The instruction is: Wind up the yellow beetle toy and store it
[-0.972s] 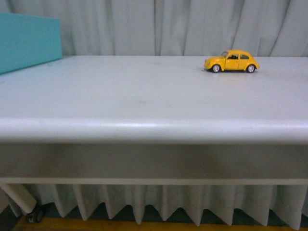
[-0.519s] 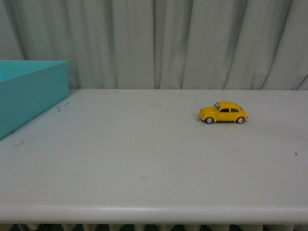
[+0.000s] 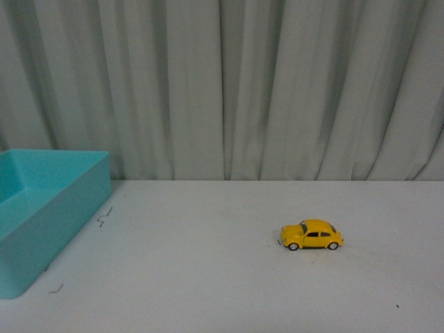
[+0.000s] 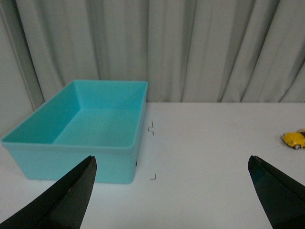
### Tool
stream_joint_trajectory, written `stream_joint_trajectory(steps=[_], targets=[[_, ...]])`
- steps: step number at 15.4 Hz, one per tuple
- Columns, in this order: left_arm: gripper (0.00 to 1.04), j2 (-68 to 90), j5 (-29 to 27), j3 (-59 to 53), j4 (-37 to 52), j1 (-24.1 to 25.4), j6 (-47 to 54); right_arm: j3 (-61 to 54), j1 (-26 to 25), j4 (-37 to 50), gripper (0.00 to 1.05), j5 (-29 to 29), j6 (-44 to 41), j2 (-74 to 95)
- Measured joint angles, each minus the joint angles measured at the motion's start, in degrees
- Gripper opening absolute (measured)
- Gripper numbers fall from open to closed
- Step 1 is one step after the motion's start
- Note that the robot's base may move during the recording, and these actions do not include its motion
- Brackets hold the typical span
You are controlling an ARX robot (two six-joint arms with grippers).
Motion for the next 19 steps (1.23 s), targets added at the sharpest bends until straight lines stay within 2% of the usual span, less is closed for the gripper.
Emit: stream_joint_trajectory(steps=[19], targets=[[0.98,0.00,-0.07,0.00,-0.15,0.00,0.00,0.00,0.00,-0.20,0.98,-0.02,0.02,0.00]])
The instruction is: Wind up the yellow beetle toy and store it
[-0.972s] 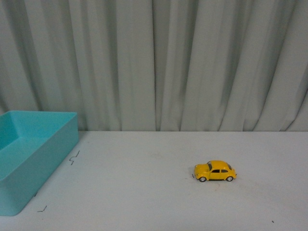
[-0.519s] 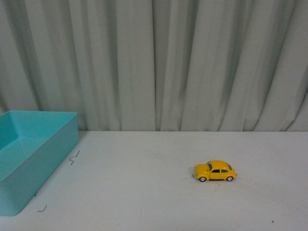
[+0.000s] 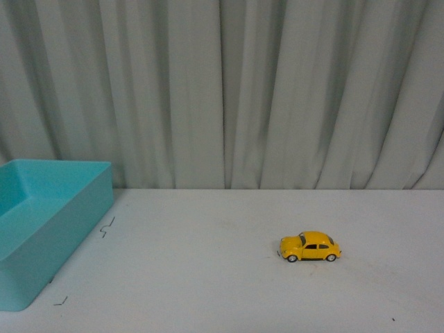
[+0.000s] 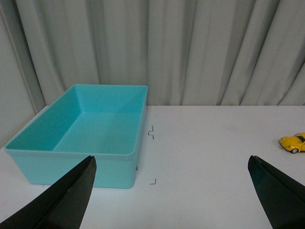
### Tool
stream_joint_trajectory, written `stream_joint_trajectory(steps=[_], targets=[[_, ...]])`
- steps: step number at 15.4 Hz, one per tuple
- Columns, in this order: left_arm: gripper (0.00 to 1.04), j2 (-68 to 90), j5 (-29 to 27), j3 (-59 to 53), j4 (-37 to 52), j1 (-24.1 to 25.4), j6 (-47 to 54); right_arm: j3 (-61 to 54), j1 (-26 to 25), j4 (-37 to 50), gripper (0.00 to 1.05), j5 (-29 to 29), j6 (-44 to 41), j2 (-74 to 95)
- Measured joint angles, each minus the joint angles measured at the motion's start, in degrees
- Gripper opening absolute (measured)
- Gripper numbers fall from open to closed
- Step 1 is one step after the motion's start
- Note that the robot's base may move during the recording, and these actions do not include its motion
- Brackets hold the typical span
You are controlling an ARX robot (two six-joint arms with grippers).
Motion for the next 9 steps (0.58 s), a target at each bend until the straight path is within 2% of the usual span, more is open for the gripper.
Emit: stream_joint_trajectory(steps=[9], targets=[[0.98,0.00,0.00,0.00,0.02,0.00,0.00,0.00,0.00,-0.02,0.98,-0.02,0.00,-0.02]])
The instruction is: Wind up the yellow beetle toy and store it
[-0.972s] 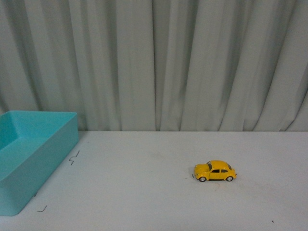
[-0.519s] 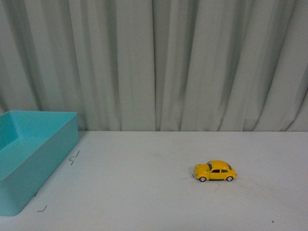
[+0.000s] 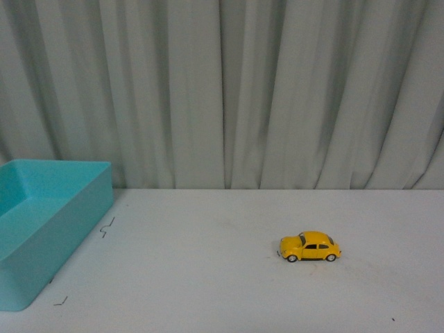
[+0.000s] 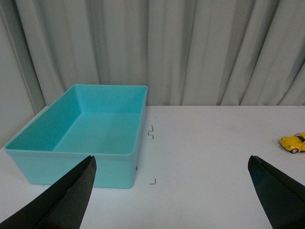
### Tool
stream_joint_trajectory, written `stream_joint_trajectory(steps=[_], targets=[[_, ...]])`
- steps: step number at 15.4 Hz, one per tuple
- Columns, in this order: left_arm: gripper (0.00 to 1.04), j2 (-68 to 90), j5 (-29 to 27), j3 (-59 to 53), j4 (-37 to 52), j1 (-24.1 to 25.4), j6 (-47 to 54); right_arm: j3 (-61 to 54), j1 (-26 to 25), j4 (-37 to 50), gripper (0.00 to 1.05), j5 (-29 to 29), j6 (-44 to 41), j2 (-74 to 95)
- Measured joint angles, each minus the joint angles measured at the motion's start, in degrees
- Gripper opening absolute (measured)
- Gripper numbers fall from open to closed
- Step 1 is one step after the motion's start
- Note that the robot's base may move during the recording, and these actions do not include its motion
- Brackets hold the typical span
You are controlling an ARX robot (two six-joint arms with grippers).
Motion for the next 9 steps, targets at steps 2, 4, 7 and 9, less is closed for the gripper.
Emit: stream_joint_trajectory(steps=[2,4,7,9], targets=[[0.98,0.00,0.00,0.00,-0.02,0.00,0.00,0.00,0.00,0.02,0.98,0.00,0.00,0.02],[0.98,0.00,0.00,0.00,-0.02,0.00,0.00,0.00,0.00,0.00,0.98,0.02,0.00,0.02],[0.98,0.00,0.00,0.00,-0.02,0.00,0.00,0.00,0.00,0.02,0.98,0.00,0.00,0.00],[0.98,0.00,0.00,0.00,-0.02,0.00,0.00,0.00,0.00,0.02,0.98,0.00,0.00,0.02]])
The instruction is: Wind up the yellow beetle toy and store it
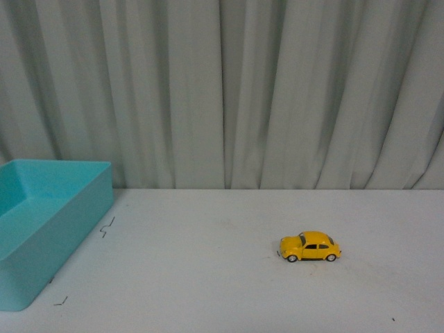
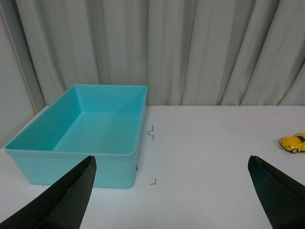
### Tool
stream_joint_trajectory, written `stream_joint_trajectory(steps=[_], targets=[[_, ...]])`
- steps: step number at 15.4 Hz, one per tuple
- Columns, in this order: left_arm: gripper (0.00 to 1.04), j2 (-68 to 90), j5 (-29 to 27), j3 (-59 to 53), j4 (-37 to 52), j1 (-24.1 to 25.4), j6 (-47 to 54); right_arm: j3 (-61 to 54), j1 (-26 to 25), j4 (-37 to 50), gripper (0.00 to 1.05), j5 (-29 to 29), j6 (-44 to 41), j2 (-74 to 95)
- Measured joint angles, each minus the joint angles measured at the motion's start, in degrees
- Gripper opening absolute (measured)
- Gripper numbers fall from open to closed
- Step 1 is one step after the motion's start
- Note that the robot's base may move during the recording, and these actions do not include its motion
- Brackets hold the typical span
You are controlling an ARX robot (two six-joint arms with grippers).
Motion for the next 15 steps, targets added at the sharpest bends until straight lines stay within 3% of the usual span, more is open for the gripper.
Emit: stream_joint_trajectory(steps=[15], targets=[[0.98,0.00,0.00,0.00,-0.07,0.00,0.00,0.00,0.00,-0.04,0.98,0.00,0.00,0.02]])
